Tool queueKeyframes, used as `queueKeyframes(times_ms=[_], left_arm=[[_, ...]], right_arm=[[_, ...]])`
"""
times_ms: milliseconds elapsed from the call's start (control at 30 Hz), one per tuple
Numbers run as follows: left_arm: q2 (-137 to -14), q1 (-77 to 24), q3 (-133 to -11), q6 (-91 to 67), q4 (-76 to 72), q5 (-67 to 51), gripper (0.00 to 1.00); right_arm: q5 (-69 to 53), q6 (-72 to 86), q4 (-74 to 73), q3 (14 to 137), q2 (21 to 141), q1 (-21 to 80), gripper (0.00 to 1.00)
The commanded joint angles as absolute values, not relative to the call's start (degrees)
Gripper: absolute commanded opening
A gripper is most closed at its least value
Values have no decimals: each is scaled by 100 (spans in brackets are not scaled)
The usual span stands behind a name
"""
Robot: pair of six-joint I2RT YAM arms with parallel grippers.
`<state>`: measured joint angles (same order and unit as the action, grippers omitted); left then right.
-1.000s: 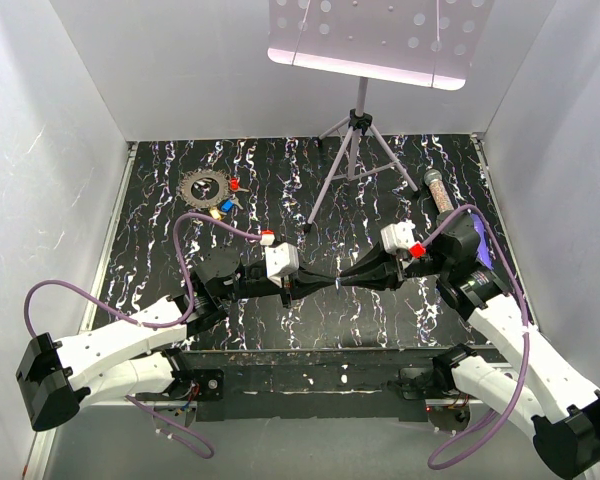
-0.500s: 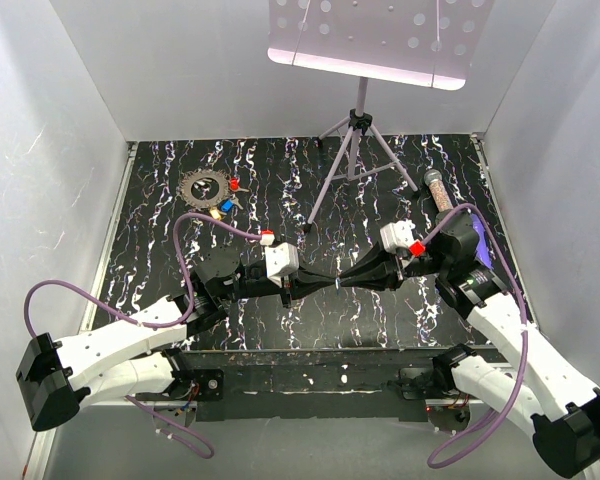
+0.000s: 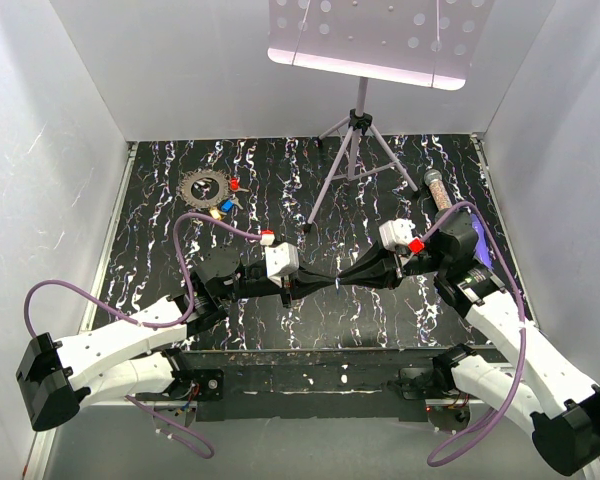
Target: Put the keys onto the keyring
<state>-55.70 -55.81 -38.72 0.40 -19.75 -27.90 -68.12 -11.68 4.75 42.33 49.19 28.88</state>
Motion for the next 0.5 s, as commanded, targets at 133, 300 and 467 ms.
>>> queueKeyframes(times_ms=[133,300,467], left_arm=[[-5537,-5555,-3858,44,-2074,-2795,0],[-5546,-5555,-3850,44,-2092,-2795,0],[-5546,-5555,-3850,44,-2092,-2795,0]], right_arm=[[-6943,-1063,712,4465,4931,2909,20],[-6934,-1055,729,4465,4939,2927,20],[-6908,-1028,756,4465,4948,2944,20]])
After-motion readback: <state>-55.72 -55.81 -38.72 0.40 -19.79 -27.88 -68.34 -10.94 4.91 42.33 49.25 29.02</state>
